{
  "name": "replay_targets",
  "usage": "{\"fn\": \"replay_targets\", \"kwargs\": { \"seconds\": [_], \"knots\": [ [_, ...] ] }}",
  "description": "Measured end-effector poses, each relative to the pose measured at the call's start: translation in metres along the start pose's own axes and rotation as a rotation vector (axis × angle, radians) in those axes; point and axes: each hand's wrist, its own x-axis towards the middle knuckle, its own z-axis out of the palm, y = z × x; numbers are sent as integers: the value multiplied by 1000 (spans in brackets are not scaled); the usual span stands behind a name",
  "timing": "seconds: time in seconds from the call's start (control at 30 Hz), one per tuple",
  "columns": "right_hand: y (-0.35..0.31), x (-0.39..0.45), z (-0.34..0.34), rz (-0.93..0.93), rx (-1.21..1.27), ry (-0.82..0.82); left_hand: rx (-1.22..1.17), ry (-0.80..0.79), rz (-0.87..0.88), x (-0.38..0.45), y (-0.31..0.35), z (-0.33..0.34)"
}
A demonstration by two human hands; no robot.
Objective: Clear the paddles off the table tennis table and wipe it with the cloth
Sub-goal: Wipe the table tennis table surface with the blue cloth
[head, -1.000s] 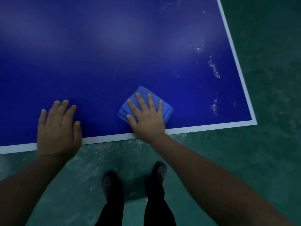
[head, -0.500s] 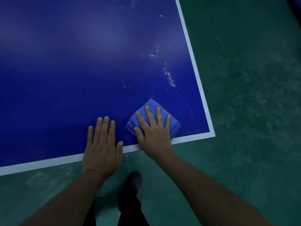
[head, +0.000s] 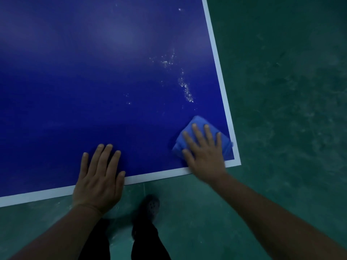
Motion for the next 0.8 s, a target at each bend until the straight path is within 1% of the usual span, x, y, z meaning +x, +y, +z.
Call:
{"fn": "replay_targets", "kwargs": {
  "seconds": [0.1, 0.13, 0.17, 0.23, 0.33, 0.37, 0.43, 0.5, 0.57, 0.67, 0.7, 0.73, 0.8],
  "knots": [
    [50, 41, -17, 299, 38, 28, 14, 5, -1, -1, 1, 0],
    [54, 47, -19, 368, 64, 39, 18, 2, -1, 0, 1, -1],
    [49, 46, -17, 397, 68, 51, 23, 0, -1, 0, 1, -1],
    [25, 20, -7, 361, 46, 65, 23, -5, 4, 1, -1, -1],
    [-3, -36, 9, 188, 40, 37, 28, 1, 5, 1, -2, 0],
    [-1, -41, 11, 146, 43, 15, 29, 2, 5, 0, -2, 0],
    [15, -20, 5, 104, 52, -16, 24, 7, 7, 1, -2, 0],
    [30, 21, -6, 149, 21, -8, 25, 13, 7, 1, -1, 1],
    [38, 58, -14, 283, 41, 26, 21, 13, 5, 0, 0, -1],
    [22, 64, -11, 439, 109, 80, 25, -8, 6, 1, 1, -4],
    [9, 49, -6, 448, 108, 90, 28, -20, 4, 1, 1, -5],
    [-7, 27, -1, 417, 100, 99, 26, -27, 2, 2, 1, -6],
    [-34, -23, 10, 239, 78, 72, 15, -28, -9, 2, 2, -6]
  ]
}}
